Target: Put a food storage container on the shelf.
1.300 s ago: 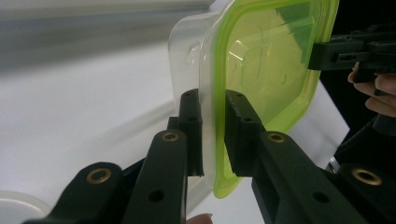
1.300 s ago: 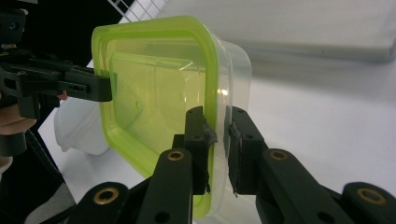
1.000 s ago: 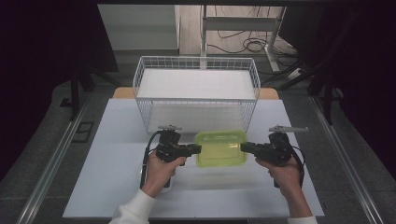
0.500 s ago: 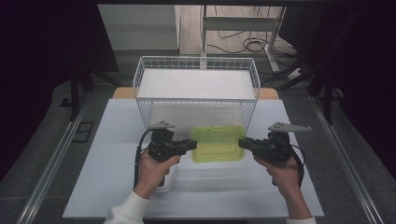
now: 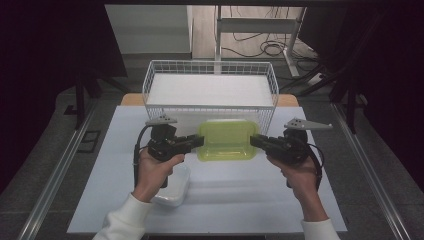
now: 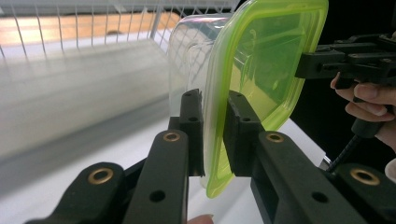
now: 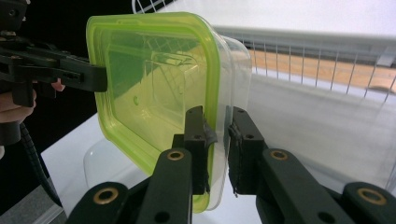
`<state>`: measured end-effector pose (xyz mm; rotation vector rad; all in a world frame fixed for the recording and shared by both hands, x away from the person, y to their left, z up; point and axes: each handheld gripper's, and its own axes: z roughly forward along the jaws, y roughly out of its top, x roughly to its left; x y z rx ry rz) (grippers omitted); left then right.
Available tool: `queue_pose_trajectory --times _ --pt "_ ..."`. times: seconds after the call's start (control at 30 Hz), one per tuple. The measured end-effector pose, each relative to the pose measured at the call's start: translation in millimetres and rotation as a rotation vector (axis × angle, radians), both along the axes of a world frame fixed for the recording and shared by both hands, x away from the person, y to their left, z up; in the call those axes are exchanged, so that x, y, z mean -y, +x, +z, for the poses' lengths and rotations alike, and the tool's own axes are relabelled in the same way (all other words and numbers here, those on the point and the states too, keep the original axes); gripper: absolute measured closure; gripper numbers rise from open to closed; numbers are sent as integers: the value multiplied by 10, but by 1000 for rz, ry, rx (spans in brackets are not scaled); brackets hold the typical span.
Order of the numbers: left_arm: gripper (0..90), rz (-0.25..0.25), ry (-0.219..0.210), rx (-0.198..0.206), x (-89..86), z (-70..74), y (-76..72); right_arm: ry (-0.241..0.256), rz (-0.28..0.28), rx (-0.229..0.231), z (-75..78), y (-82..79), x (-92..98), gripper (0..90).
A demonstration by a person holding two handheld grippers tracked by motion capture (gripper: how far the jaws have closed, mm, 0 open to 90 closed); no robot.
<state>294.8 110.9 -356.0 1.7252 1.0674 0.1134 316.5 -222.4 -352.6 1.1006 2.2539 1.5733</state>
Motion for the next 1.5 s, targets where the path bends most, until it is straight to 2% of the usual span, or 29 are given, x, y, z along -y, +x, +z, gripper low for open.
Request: queue_pose_trajectory --times 0.03,0.3,0.43,0.67,0.8,1.2,1.37,1.5 --pt "793 4 1 13 -13 54 30 -3 -1 12 79 34 -22 789" --pt "793 9 -12 45 -83 227 161 -10 7 42 315 205 -97 789" --pt "793 11 -17 60 -134 383 280 -11 7 58 441 297 -137 789" --pt "791 6 -19 73 -210 616 499 22 17 49 610 528 -188 789" --pt "791 5 1 82 -228 711 606 44 18 47 660 658 -204 789" --pt "792 5 10 73 -254 763 840 65 11 38 696 877 -228 790" --pt "792 5 -1 31 -293 727 1073 76 4 3 666 1092 -256 790" --pt "792 2 -16 -14 -344 672 1242 61 -2 -37 652 1242 -304 790"
